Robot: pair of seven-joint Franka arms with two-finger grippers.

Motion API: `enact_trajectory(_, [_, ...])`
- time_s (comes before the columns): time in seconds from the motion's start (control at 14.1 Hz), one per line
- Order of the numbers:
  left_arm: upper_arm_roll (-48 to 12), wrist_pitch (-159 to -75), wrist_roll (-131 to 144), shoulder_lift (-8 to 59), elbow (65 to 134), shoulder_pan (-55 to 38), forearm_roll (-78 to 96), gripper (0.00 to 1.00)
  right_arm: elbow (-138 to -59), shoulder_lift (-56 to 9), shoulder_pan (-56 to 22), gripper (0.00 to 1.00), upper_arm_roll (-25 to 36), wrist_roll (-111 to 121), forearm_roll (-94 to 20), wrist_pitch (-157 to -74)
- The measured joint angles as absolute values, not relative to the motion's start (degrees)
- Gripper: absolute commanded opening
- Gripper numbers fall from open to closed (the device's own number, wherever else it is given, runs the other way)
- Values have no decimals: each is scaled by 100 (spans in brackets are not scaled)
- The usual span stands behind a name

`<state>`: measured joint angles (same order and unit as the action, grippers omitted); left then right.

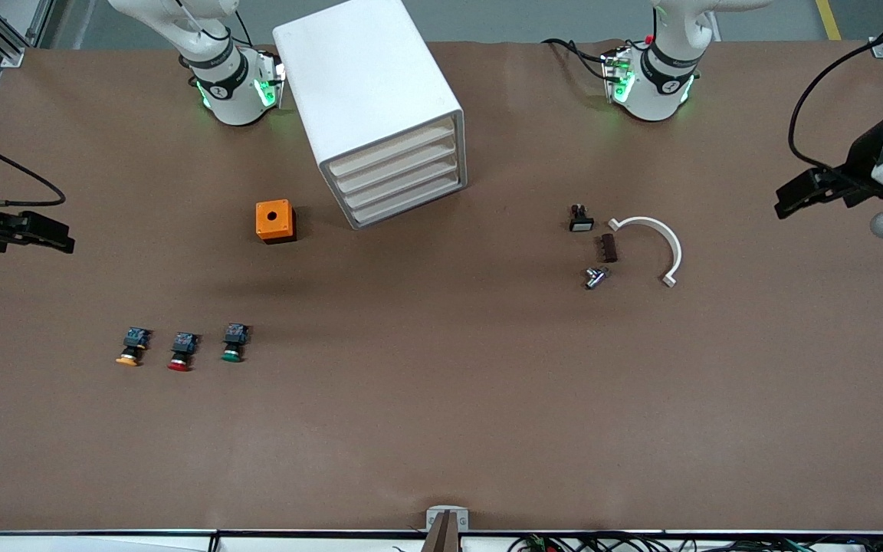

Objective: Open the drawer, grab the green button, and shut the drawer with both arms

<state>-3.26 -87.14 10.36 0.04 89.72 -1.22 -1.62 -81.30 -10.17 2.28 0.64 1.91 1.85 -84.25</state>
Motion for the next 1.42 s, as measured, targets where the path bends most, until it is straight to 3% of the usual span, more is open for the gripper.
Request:
enact_trajectory(0.5, [-394,-8698,669,-779,9722,-149,-128,100,-8115,-579,-136,100,-48,-880,124,-8391])
enact_trajectory(0.92, [-581,-8699,676,-1042,9975,-150,-127,100,-8166,-415,-136,100,36,-1,174,-8437])
enact_trajectory(1.42, [-628,-8716,676,-1047,10014,-149,-127,100,-9149,205,-24,100,69,135,169,-8640])
